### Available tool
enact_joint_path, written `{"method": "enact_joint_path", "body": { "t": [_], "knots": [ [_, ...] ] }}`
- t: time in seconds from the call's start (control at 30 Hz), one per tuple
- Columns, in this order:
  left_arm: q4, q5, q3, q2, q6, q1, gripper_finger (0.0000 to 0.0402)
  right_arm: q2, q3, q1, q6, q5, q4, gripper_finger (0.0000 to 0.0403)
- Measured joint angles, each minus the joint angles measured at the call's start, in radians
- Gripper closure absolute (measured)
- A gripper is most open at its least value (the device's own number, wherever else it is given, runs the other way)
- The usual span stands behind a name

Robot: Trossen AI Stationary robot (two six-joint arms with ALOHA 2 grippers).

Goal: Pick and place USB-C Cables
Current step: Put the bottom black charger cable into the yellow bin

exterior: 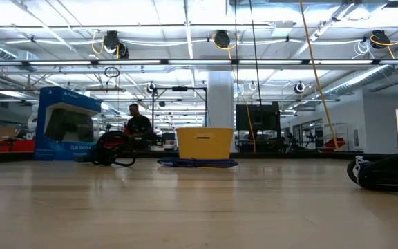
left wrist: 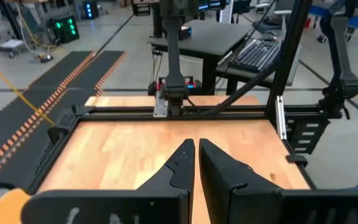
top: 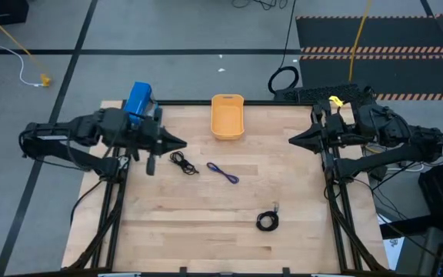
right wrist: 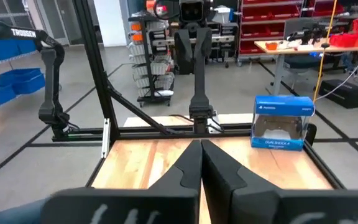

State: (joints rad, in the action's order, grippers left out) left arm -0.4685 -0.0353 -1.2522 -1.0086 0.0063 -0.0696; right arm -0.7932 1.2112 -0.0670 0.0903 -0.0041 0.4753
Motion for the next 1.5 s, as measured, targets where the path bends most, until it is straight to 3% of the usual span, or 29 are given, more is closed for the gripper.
{"method": "enact_joint_path", "body": {
  "t": [0.53,0.87,1.5],
  "knots": [
    [-0.012,0.009,0.001,-0.074,0.012,0.000,0.0376,-0.351,0.455,0.000,0.005,-0.026,0.589,0.0403],
    [-0.051,0.009,0.000,-0.095,0.019,0.000,0.0376,-0.517,0.516,-0.067,0.077,-0.027,0.947,0.0403],
    [-0.103,0.010,0.000,-0.257,-0.048,-0.032,0.0376,-0.708,0.516,-0.295,0.224,-0.025,0.960,0.0403]
  ]
}}
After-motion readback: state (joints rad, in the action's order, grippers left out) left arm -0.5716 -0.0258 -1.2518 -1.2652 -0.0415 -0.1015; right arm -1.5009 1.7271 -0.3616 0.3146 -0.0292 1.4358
